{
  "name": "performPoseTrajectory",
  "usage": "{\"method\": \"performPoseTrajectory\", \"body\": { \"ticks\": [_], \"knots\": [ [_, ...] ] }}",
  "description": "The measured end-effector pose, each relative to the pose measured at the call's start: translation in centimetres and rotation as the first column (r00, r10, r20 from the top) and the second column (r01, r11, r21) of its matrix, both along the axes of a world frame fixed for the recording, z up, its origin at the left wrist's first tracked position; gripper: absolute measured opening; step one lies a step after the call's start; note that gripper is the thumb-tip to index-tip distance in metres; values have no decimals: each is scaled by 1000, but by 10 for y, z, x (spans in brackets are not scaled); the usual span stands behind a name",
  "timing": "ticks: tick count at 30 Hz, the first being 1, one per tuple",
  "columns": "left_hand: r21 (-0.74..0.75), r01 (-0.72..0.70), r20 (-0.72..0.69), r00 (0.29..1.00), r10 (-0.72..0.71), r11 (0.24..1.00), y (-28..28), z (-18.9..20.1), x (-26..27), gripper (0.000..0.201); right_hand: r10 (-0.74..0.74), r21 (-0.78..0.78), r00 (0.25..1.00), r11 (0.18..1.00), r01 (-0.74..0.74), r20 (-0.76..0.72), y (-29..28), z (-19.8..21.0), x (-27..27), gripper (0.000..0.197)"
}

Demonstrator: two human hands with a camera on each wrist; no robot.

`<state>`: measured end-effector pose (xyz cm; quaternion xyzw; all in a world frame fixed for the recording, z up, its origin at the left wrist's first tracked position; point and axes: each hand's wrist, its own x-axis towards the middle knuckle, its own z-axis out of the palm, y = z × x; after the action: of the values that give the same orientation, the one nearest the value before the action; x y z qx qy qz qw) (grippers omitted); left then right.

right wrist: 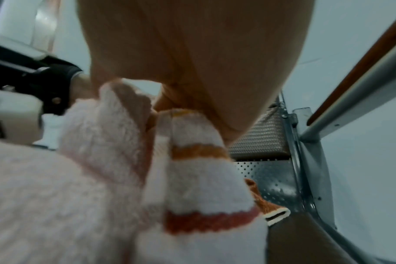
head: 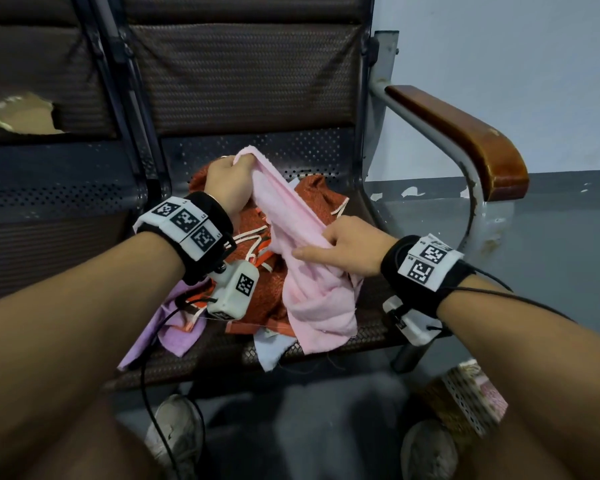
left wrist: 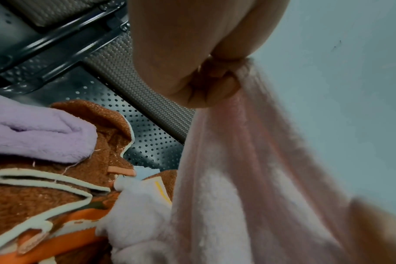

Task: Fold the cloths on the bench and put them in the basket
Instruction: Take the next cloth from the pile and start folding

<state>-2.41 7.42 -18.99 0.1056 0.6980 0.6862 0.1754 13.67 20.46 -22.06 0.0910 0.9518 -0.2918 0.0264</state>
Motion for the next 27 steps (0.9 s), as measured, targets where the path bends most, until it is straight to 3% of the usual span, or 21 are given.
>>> {"method": "performPoseTrajectory", "body": {
  "ticks": [3,6,9,12,15,19,22,24,27],
  "knots": [
    [4,-43,31,999,43,999,-4,0,-2,32,25,137,999,990,-30,35,1,-8,-3,61],
    [4,-65,56,996,65,998,-6,-2,-7,22,-20,100,999,995,15,46,5,-11,-2,51],
    [-78,-55,52,997,59,995,-5,2,-8,19,-235,55,967,969,241,-103,15,-2,-3,48],
    [-88,43,-32,998,-46,995,-2,1,-8,14,-437,35,839,881,472,-324,32,11,-3,43],
    [-84,-18,-111,994,9,996,-5,-1,-14,13,-385,86,831,887,453,-402,46,15,5,39],
    [-109,-138,-205,972,114,984,-13,-9,-24,14,-191,296,972,928,225,-139,51,13,14,50],
    [-140,-165,-229,965,131,976,-18,-14,-25,7,-210,303,971,923,236,-117,46,11,12,67],
    [-138,-117,-135,986,99,983,-18,-16,-22,20,-283,239,930,911,337,-235,44,13,9,62],
    [-71,-12,156,987,23,997,-14,-16,-14,26,-326,77,894,928,365,-309,45,14,10,52]
  ]
}}
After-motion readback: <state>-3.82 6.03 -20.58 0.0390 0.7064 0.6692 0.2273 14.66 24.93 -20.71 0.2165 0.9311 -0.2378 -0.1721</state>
